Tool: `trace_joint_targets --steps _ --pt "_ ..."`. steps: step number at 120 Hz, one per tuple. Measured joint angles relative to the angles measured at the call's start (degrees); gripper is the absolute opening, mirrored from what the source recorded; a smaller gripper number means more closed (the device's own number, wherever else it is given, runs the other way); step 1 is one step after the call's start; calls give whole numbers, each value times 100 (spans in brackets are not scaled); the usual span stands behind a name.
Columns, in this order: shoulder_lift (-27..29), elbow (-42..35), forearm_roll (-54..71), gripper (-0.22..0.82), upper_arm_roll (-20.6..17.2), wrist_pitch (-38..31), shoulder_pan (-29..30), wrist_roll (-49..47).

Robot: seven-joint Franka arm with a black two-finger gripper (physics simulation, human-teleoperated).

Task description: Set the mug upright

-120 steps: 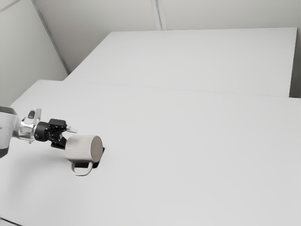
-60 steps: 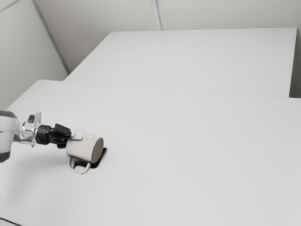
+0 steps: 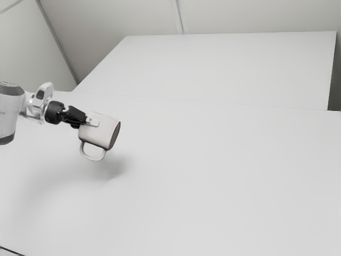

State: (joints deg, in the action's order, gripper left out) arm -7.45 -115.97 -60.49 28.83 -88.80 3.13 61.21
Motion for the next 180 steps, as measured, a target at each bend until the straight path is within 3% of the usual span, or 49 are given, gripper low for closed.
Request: trace_joint_targets --steps 15,40,62,84,104,126,138,164,172,180 --pt "302 135 1430 -17 -848 -936 -92 -148" --pt "204 100 4188 -18 -1530 -2687 -456 -695" --pt "44 -68 5538 -18 -1792 -3422 -493 -1424" --pt "887 -1080 5930 -18 -1967 -3730 -1080 -2134" --pt "1015 -1456 6026 -18 -2007 -3959 -1431 -2682" --pt "966 -1491 5979 21 -2013 -4061 -1098 -3118" --pt "964 -1492 5969 36 -2013 -4085 -992 -3314" --pt "1301 -1287 5819 52 -2019 -3997 -1123 -3638" --pt "1459 -714 5732 54 -2144 -3565 -1103 -3732" --pt "1463 346 5714 56 -2254 -2792 -1121 -3855"
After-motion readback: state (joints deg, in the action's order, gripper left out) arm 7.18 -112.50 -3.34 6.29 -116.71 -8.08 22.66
